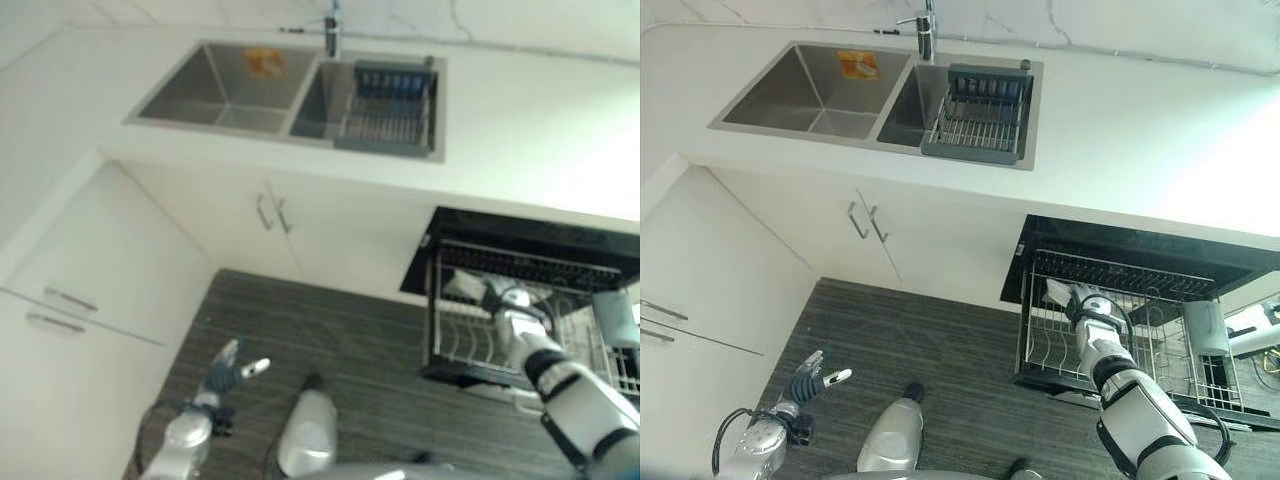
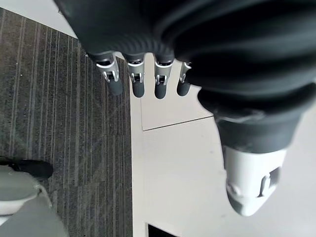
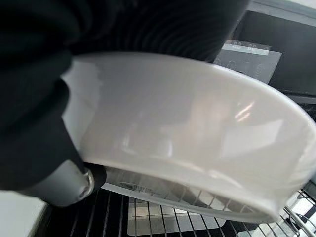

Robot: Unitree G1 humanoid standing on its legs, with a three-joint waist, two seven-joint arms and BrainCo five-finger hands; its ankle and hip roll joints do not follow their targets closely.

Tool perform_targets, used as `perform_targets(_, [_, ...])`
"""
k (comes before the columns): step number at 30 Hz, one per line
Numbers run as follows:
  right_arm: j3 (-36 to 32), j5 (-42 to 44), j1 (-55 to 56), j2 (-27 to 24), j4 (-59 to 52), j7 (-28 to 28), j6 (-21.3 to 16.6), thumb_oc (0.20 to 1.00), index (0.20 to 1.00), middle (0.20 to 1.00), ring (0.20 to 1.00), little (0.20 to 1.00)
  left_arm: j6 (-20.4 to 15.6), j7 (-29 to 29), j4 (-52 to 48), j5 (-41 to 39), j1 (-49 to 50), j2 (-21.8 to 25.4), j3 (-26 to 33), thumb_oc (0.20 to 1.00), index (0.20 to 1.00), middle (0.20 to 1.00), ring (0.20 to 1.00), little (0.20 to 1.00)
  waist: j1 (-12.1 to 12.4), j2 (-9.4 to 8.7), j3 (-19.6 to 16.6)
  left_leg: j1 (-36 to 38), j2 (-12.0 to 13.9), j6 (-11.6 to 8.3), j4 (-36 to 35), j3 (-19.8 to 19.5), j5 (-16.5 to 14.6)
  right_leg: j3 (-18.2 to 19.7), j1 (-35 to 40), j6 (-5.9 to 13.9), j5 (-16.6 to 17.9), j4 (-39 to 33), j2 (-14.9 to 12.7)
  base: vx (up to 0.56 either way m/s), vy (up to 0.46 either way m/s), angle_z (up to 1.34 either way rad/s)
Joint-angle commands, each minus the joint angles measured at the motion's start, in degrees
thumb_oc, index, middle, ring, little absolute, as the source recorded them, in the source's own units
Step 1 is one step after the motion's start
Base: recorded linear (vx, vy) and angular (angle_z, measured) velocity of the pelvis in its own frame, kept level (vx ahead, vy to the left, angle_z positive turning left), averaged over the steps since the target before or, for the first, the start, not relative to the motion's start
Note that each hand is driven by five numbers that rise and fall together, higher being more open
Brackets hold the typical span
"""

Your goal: Place the dishes in the dishwasher.

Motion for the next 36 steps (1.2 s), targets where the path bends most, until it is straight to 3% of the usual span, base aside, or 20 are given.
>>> perform_targets(1, [-0.67, 2.04, -5.44, -4.36, 0.24, -2.43, 2.0, 0.2, 0.2, 0.2, 0.2, 0.2, -4.36, 1.11, -5.14, -1.1, -1.71, 4.99, -3.0, 1.0, 1.0, 1.0, 1.0, 1.0, 1.86, -0.4, -1.56, -4.23, 2.4, -0.16, 1.08, 1.56, 0.25, 2.4, -1.68, 5.56, 0.29, 2.8, -6.57, -0.27, -0.086, 0.1])
perform_targets(10, [0.19, 5.36, -10.66, -9.51, 4.2, -1.78, 5.46, 0.2, 0.2, 0.2, 0.2, 0.2, -6.17, 2.48, -5.96, -4.76, -5.46, 6.03, -3.29, 1.0, 1.0, 1.0, 1.0, 1.0, 1.6, 1.79, 2.94, -8.17, 0.99, 0.02, 1.08, 1.78, 0.53, 2.53, -5.68, 5.6, 1.2, 2.8, -7.67, -0.19, -0.03, 0.05])
perform_targets(17, [0.29, 7.27, -11.16, -8.71, 5.22, -0.55, 7.68, 0.2, 0.2, 0.2, 0.2, 0.2, -5.91, 2.62, -6.72, -6.23, -7.16, 6.46, -3.9, 1.0, 1.0, 1.0, 1.0, 1.0, 1.17, 3.33, 3.91, -9.4, 0.14, 0.22, 1.08, 1.92, 0.49, 2.87, -7.54, 5.7, 1.62, 2.8, -8.48, -0.09, -0.012, 0.01])
perform_targets(22, [-0.02, 8.12, -10.58, -8.28, 5.53, -0.76, 7.14, 0.2, 0.2, 0.2, 0.2, 0.2, -6.07, 2.21, -7.17, -6.44, -6.94, 6.15, -3.75, 1.0, 1.0, 1.0, 1.0, 1.0, 1.47, 3.75, 4.04, -9.45, -0.44, 0.36, 1.08, 1.51, 0.16, 2.48, -7.38, 5.71, 1.41, 2.8, -8.67, -0.01, 0.003, 0.02])
perform_targets(23, [-0.31, 7.84, -10.51, -8.38, 5.58, 0.09, 7.16, 0.551, 0.551, 0.551, 0.551, 0.551, -6.39, 2.05, -7.04, -6.61, -6.91, 6.13, -3.64, 1.0, 1.0, 1.0, 1.0, 1.0, 1.61, 3.65, 3.97, -9.63, -0.66, 0.38, 1.08, 1.37, 0.11, 2.39, -7.49, 5.69, 1.35, 2.8, -8.65, 0.0, 0.0, 0.0])
perform_targets(24, [-0.21, 8.11, -10.25, -8.4, 5.53, 0.25, 7.18, 1.0, 1.0, 1.0, 1.0, 1.0, -6.49, 1.92, -7.05, -6.74, -6.91, 6.26, -3.5, 1.0, 1.0, 1.0, 1.0, 1.0, 1.61, 3.47, 3.99, -9.61, -0.66, 0.38, 1.08, 1.39, 0.09, 2.39, -7.53, 5.71, 1.4, 2.8, -8.59, 0.0, 0.0, 0.0])
perform_targets(36, [-1.6, 12.18, -9.17, -7.1, 3.87, 0.01, 5.13, 1.0, 1.0, 1.0, 1.0, 1.0, -5.54, 1.28, -7.72, -4.74, -7.47, 7.31, -2.72, 1.0, 1.0, 1.0, 1.0, 1.0, 1.38, -1.0, 3.03, -7.62, 1.11, 0.46, 1.08, 2.33, -1.03, 3.16, -6.32, 5.42, 1.25, 2.8, -6.37, 0.04, -0.031, 0.04])
